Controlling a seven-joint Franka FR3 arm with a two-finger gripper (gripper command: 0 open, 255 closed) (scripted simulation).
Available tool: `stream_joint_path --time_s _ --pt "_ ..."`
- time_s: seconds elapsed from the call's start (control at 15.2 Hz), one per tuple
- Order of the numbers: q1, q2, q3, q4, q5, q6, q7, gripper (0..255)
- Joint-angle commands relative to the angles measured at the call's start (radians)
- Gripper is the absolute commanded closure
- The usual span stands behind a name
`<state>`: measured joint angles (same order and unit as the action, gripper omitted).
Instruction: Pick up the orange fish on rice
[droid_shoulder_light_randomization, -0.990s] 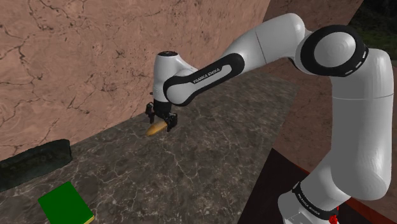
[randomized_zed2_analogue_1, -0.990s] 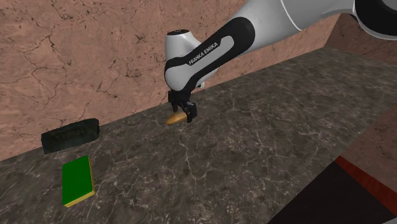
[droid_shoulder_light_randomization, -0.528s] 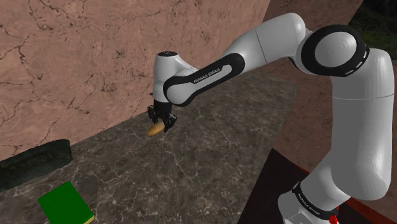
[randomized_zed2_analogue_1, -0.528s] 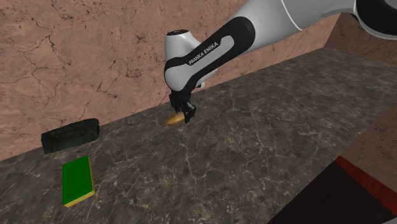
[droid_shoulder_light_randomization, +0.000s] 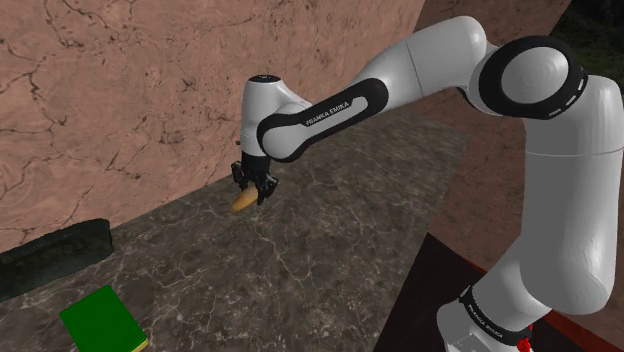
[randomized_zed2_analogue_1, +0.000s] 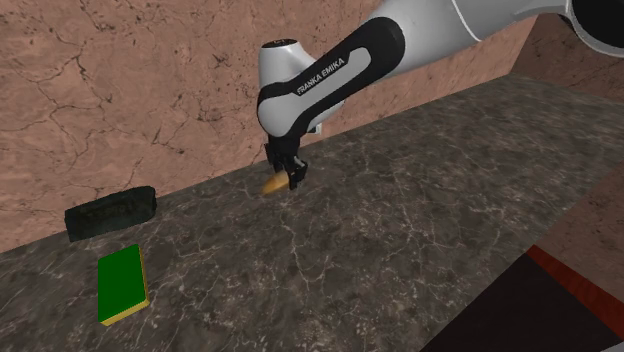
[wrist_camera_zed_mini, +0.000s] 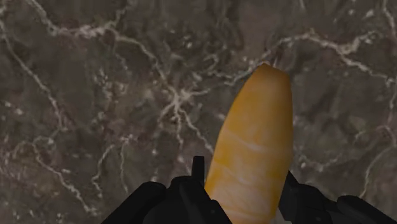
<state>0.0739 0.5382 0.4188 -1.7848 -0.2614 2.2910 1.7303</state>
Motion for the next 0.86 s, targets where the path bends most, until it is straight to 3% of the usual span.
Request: stream_joint_path --time_s 0.0,0.79 --pt "-0.004 -0.012 0.005 0.008 0.007 -0.019 -0.006 255" --pt "-0.020 -0.086 0.029 0.043 0.047 -0.122 -0.030 255"
